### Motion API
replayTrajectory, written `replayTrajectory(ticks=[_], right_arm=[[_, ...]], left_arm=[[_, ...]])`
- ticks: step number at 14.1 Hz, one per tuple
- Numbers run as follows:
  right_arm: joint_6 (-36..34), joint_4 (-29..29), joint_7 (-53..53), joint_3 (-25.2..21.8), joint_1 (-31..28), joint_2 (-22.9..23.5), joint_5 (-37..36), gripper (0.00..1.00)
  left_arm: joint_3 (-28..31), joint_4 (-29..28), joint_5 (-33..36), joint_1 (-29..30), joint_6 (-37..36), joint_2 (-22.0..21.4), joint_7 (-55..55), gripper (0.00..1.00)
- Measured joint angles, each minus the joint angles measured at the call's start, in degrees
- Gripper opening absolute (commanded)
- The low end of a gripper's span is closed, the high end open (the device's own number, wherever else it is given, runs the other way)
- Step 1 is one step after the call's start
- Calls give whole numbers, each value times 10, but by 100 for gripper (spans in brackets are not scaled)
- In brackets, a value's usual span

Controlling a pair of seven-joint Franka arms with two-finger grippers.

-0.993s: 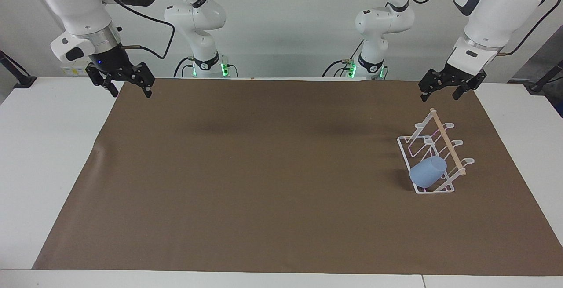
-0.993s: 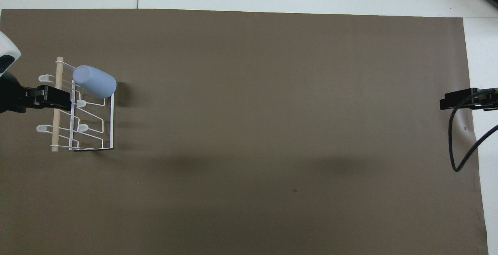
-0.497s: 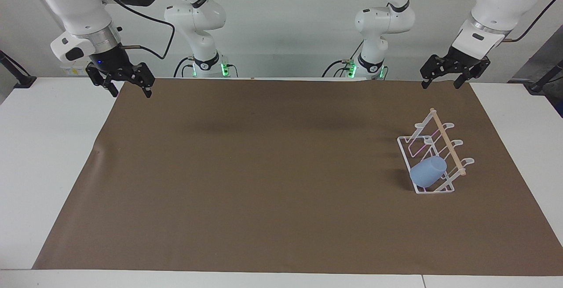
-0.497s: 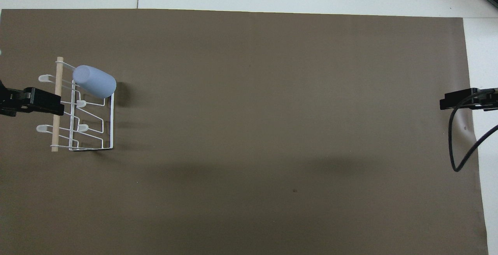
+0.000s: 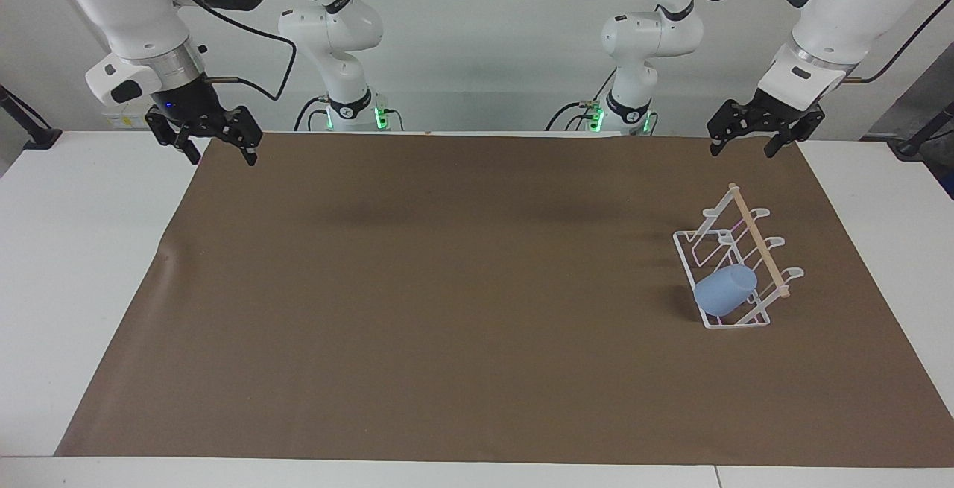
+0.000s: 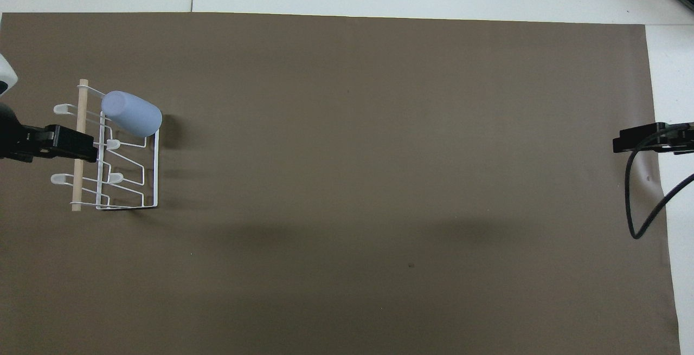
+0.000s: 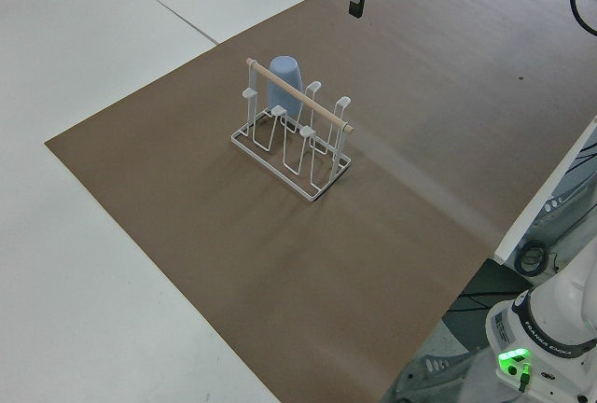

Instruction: Hang cup on cup holder

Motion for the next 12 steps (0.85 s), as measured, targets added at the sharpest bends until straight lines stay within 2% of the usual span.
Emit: replayTrajectory(ticks=[12], right_arm=[[0,0,0,0,0,0,0,100]], left_arm=[[-4,-14,-9,-1,1,-11,-2,100]])
